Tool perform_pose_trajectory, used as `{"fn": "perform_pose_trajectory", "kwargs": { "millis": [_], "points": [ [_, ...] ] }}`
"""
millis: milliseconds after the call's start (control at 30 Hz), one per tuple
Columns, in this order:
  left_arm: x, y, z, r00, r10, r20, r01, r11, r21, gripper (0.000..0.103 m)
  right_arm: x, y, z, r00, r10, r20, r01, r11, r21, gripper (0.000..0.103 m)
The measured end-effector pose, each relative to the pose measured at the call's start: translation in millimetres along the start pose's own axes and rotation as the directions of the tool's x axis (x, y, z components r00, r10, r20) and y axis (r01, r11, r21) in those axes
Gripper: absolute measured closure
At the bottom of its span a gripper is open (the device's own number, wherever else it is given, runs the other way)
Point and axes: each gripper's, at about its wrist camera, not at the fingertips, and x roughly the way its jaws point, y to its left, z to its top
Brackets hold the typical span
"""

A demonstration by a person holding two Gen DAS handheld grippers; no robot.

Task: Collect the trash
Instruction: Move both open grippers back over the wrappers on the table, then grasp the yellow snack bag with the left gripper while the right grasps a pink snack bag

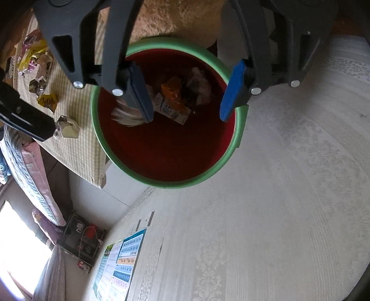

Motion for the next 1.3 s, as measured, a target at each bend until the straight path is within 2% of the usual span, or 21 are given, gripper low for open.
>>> {"fn": "perform_pose_trajectory", "kwargs": {
  "millis": [167,367,500,633,700,767,900,967,1033,1167,1233,1300],
  "points": [
    [-9,-4,-1,1.0,-0.009,0.014,0.009,1.0,0.002,0.046,-25,-12,-12,0.999,-0.018,0.03,0.017,1.0,0.012,0.055],
    [-23,-29,-6,0.998,-0.057,0.028,0.056,0.998,0.039,0.046,-74,-72,-49,0.985,-0.171,0.035,0.167,0.981,0.098,0.055],
    [-32,-58,-12,0.993,-0.112,0.026,0.11,0.99,0.088,0.046,-122,-124,-91,0.956,-0.293,0.02,0.28,0.93,0.237,0.055],
    [-35,-100,-28,0.982,-0.185,-0.023,0.186,0.971,0.152,0.046,-164,-158,-137,0.923,-0.384,0.005,0.355,0.859,0.369,0.055],
    [-39,-135,-44,0.967,-0.247,-0.067,0.255,0.943,0.215,0.046,-181,-172,-157,0.906,-0.423,-0.005,0.385,0.819,0.425,0.055],
    [-45,-173,-62,0.945,-0.31,-0.107,0.328,0.897,0.296,0.046,-193,-183,-175,0.897,-0.441,-0.01,0.393,0.788,0.473,0.055],
    [-47,-241,-97,0.889,-0.401,-0.222,0.458,0.797,0.394,0.05,-202,-197,-197,0.9,-0.436,-0.014,0.377,0.761,0.528,0.055],
    [-43,-268,-109,0.878,-0.404,-0.258,0.478,0.765,0.43,0.053,-206,-199,-206,0.903,-0.43,-0.012,0.367,0.755,0.543,0.055],
    [-36,-291,-119,0.875,-0.389,-0.287,0.482,0.739,0.47,0.057,-210,-202,-210,0.907,-0.422,-0.008,0.354,0.75,0.559,0.055],
    [-19,-316,-133,0.87,-0.352,-0.345,0.488,0.71,0.507,0.057,-220,-202,-226,0.915,-0.404,-0.001,0.327,0.74,0.587,0.055],
    [-12,-323,-137,0.854,-0.364,-0.371,0.514,0.698,0.499,0.058,-222,-204,-231,0.915,-0.404,-0.007,0.328,0.732,0.598,0.055],
    [-9,-328,-136,0.838,-0.377,-0.395,0.538,0.695,0.477,0.063,-221,-208,-240,0.917,-0.399,-0.02,0.325,0.717,0.616,0.055]
  ]
}}
